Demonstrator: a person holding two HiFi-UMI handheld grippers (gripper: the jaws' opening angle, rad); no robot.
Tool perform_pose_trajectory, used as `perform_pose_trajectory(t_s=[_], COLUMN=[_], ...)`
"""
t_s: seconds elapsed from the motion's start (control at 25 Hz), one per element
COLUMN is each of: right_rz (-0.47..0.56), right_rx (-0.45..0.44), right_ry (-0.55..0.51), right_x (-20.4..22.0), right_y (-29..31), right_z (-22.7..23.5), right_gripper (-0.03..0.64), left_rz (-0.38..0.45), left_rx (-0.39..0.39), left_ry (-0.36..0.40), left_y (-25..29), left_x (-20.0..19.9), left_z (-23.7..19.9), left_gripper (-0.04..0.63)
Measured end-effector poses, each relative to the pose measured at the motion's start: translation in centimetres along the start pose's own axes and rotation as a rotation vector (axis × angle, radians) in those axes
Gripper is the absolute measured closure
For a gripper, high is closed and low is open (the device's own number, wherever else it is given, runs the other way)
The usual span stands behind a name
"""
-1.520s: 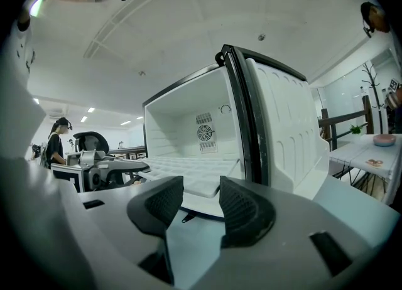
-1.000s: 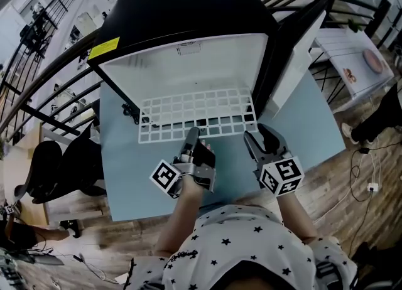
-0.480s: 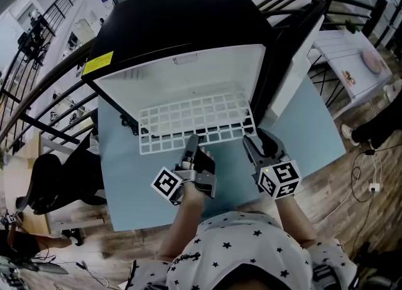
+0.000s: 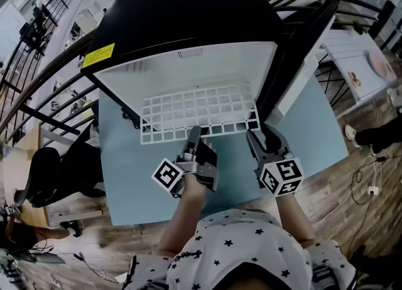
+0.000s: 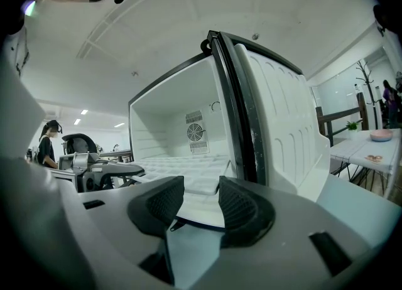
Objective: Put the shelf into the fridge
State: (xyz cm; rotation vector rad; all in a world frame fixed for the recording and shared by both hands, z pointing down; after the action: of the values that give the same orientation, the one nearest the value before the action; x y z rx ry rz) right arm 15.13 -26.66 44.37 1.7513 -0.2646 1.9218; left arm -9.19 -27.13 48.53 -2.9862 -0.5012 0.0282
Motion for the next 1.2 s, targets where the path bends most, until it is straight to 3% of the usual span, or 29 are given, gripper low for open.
perform_pose_trajectory(t_s=[0.88,1.2], right_rz=[-0.023,-0.029], right_rx=[0.054,0.032], right_ry=[0.026,0.028], right_x=[0.7,1.0], right_y=[0.7,1.0], right_z=[0.4,-0.5], right_gripper=[0.446,0.457], left_rz=[-0.012,-0.002], left_rx=[-0.021,0.006], left_ry=[0.025,0.067], left_y=[3.9,6.4], left_x=[-1.8,-2.9], left_z=[-0.2,-0.5], left_gripper=[0.565,0.560])
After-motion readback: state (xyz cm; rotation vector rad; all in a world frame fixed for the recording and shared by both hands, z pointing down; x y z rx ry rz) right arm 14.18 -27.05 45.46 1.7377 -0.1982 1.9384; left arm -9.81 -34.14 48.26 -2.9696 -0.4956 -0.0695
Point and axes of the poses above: the fingertips, and each gripper's own axes: y forward along the fingers, z to its right, x out of its underside, the point moved 8 cm from there along -y, backward along the fingers, and after that the axes turned 1 degree about -z, right-handed, at the moved point
